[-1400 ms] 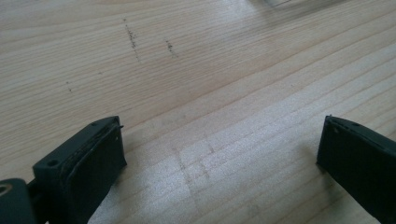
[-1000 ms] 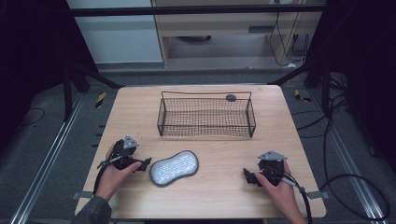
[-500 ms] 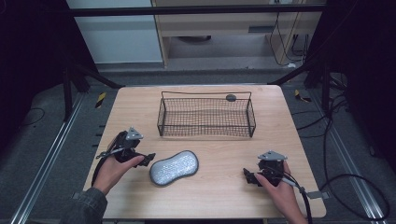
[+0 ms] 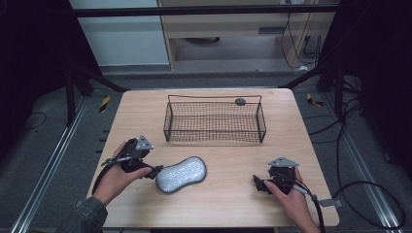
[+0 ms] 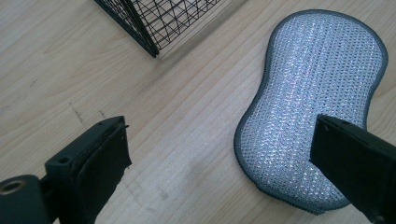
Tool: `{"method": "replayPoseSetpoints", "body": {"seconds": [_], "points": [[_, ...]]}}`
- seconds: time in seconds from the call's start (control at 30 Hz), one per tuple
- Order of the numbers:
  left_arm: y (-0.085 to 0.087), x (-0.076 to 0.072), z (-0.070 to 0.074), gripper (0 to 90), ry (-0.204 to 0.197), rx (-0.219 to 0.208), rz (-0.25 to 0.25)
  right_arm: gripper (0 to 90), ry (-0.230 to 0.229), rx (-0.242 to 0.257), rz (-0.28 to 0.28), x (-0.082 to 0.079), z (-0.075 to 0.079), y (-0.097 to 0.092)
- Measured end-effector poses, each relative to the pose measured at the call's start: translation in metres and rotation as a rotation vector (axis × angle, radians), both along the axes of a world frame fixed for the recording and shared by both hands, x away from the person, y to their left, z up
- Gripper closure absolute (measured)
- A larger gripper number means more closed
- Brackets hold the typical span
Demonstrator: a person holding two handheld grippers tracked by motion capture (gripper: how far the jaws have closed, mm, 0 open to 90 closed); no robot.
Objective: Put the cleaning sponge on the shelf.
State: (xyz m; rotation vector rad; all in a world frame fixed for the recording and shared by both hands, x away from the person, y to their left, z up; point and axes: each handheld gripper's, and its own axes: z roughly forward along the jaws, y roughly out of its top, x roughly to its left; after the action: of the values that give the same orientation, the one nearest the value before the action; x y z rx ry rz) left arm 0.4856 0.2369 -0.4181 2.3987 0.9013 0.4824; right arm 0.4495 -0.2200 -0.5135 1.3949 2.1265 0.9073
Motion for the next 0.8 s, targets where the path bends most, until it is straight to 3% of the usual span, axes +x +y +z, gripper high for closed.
{"method": "replayPoseSetpoints", "body": {"seconds": [0.43,0.8], "points": [[0.003,-0.001,-0.001,4.0,0.005,0.011,-0.001,0.6,0.001,-0.001,-0.002,0.0,0.0,0.0],[-0.021,-0.004,0.0,4.2,0.067,0.097,-0.108,0.6,0.0,-0.001,-0.001,0.0,0.0,0.0]]}}
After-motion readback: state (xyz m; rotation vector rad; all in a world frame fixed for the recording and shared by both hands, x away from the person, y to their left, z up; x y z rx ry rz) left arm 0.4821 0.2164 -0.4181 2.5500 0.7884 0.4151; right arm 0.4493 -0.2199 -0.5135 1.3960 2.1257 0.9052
